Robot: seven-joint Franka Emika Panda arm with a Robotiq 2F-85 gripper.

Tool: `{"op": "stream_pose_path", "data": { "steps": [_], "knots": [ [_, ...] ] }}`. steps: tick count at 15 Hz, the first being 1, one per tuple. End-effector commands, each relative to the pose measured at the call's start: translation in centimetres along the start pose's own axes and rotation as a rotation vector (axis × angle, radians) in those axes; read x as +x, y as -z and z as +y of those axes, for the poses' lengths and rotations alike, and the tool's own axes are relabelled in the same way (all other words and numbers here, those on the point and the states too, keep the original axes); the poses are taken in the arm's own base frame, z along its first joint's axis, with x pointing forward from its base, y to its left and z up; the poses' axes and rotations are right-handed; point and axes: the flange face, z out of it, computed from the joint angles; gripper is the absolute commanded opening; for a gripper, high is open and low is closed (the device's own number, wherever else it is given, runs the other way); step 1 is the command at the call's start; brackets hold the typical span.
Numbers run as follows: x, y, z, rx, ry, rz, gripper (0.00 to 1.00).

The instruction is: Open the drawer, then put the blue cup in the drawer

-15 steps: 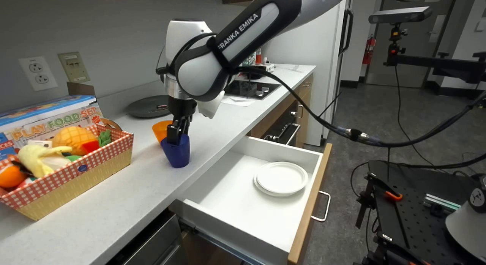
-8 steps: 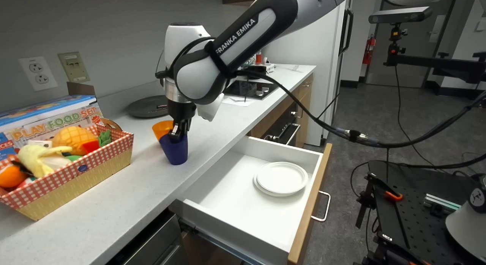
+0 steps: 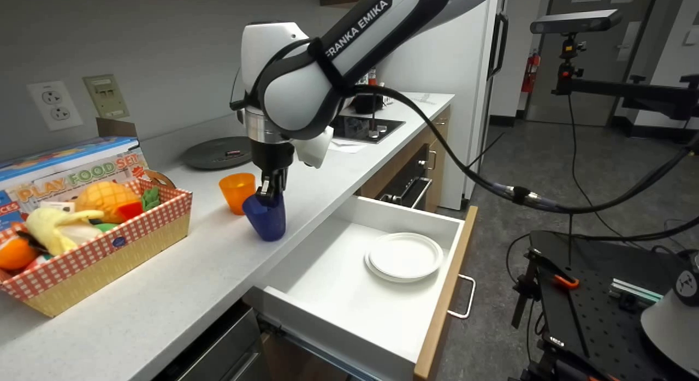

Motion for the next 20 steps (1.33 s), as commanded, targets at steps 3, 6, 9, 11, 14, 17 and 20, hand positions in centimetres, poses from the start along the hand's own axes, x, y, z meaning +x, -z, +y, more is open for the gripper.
{"op": "stream_pose_path", "data": {
  "steps": [3, 6, 9, 11, 14, 17, 20],
  "knots": [
    [-5.9, 1.2, -1.5, 0.01, 0.019, -0.098, 0.02],
    [-9.0, 0.6, -2.6, 0.022, 0.018, -0.139, 0.02],
    [-12.2, -1.2, -3.7, 0.035, 0.021, -0.189, 0.02],
    [-13.7, -2.8, -4.3, 0.042, 0.006, -0.204, 0.02],
    [-14.9, -5.1, -4.9, 0.034, -0.018, -0.187, 0.02],
    [-15.5, -7.0, -5.5, 0.025, -0.037, -0.169, 0.02],
    [-15.3, -8.5, -6.3, 0.029, -0.071, -0.151, 0.02]
  ]
}}
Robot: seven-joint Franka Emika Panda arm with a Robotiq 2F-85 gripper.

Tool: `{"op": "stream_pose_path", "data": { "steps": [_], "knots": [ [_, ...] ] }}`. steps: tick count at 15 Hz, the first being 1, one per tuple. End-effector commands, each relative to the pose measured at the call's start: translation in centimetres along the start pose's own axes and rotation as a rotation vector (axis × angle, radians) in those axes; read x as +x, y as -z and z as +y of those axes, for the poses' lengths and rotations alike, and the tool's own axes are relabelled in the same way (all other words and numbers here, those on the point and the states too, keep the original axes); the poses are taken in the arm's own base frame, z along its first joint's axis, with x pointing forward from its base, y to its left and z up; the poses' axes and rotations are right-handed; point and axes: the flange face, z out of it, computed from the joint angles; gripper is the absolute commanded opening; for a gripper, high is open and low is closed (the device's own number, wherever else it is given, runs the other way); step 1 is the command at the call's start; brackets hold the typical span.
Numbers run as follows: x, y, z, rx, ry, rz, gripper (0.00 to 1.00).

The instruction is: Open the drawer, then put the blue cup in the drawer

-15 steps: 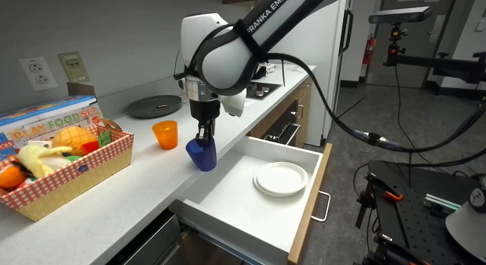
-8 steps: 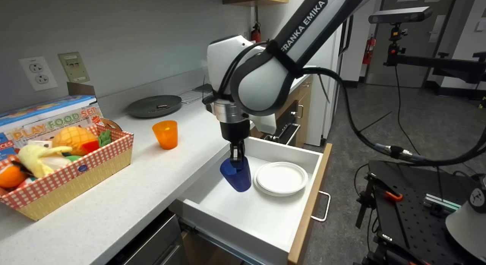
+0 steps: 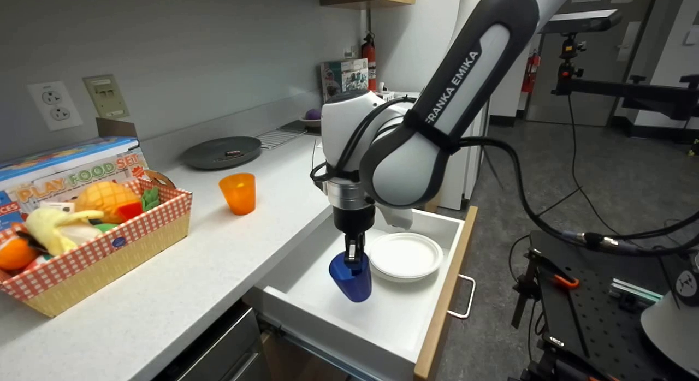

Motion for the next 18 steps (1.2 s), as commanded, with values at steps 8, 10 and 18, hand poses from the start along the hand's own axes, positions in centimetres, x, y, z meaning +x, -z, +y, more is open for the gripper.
{"op": "stream_pose_path", "data": {
  "steps": [8, 10, 18],
  "knots": [
    [1.4, -4.4, -1.3, 0.007, -0.14, 0.01, 0.02],
    [1.5, -4.7, -1.1, 0.006, -0.155, 0.005, 0.33],
    [1.8, -4.0, 0.5, 0.003, -0.173, 0.017, 0.85]
  ]
}}
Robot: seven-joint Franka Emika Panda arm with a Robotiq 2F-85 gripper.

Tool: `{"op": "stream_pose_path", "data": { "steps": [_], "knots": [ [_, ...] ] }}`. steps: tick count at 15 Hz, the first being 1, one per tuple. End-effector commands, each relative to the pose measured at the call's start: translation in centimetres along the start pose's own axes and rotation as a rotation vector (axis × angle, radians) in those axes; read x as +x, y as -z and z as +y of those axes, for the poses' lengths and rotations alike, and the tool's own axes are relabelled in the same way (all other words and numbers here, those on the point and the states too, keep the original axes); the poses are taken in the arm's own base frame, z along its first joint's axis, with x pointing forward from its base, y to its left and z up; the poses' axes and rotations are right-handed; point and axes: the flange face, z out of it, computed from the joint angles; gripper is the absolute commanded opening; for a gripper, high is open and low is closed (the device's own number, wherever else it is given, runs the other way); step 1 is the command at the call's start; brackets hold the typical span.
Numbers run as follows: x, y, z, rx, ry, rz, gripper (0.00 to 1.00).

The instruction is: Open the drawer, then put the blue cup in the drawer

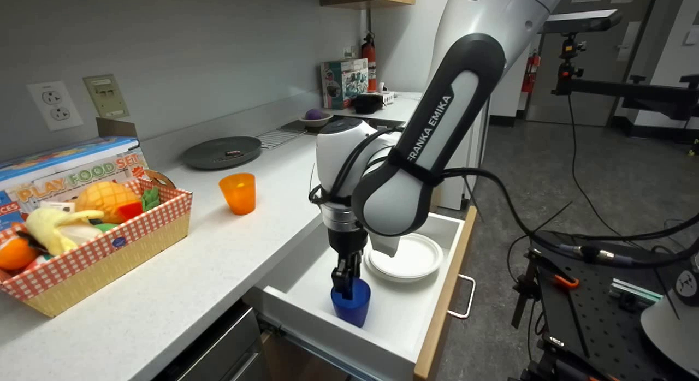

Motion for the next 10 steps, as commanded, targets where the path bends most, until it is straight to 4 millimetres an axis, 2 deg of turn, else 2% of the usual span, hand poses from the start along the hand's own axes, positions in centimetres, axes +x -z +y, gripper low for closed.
{"op": "stream_pose_path", "data": {
  "steps": [1, 3, 10],
  "knots": [
    [0.5, 0.9, 0.7, 0.004, -0.013, 0.017, 0.94],
    [0.2, 1.9, 0.9, 0.004, -0.006, 0.023, 1.0],
    [-1.6, 6.8, 1.1, 0.007, 0.025, 0.057, 1.0]
  ]
}}
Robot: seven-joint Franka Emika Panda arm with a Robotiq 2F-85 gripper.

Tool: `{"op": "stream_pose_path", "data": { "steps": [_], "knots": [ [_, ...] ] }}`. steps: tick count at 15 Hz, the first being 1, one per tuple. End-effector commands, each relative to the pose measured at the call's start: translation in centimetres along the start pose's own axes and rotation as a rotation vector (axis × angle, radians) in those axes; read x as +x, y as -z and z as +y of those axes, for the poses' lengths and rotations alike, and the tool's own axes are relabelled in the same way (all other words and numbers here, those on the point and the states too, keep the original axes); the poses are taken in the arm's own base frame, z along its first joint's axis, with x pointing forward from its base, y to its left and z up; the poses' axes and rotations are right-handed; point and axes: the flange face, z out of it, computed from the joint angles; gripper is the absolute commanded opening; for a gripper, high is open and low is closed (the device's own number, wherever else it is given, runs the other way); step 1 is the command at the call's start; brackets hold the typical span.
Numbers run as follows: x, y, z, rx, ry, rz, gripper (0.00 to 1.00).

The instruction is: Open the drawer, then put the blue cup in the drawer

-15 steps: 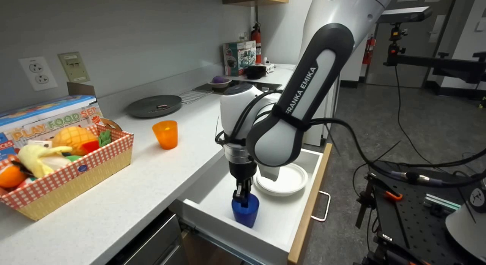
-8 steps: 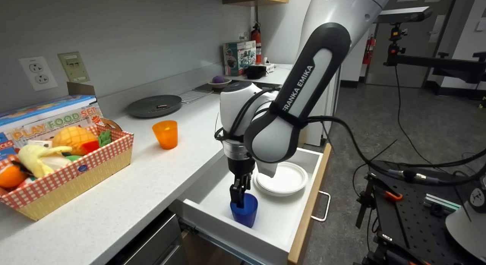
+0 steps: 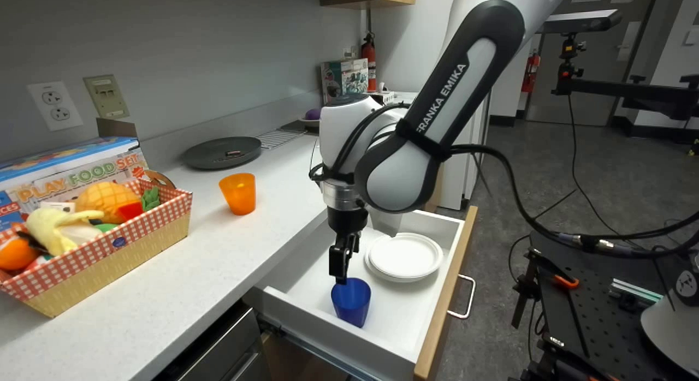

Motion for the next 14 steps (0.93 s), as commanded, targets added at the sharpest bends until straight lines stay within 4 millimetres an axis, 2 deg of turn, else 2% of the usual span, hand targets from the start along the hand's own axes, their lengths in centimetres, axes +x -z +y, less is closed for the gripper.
{"op": "stream_pose_path", "data": {
  "steps": [1, 8, 14],
  "knots": [
    [-1.6, 3.8, 0.2, 0.014, 0.029, 0.019, 1.0],
    [-2.8, 9.6, 1.0, 0.03, 0.029, 0.099, 1.0],
    [-4.6, 12.2, 1.8, 0.054, 0.028, 0.145, 1.0]
  ]
}}
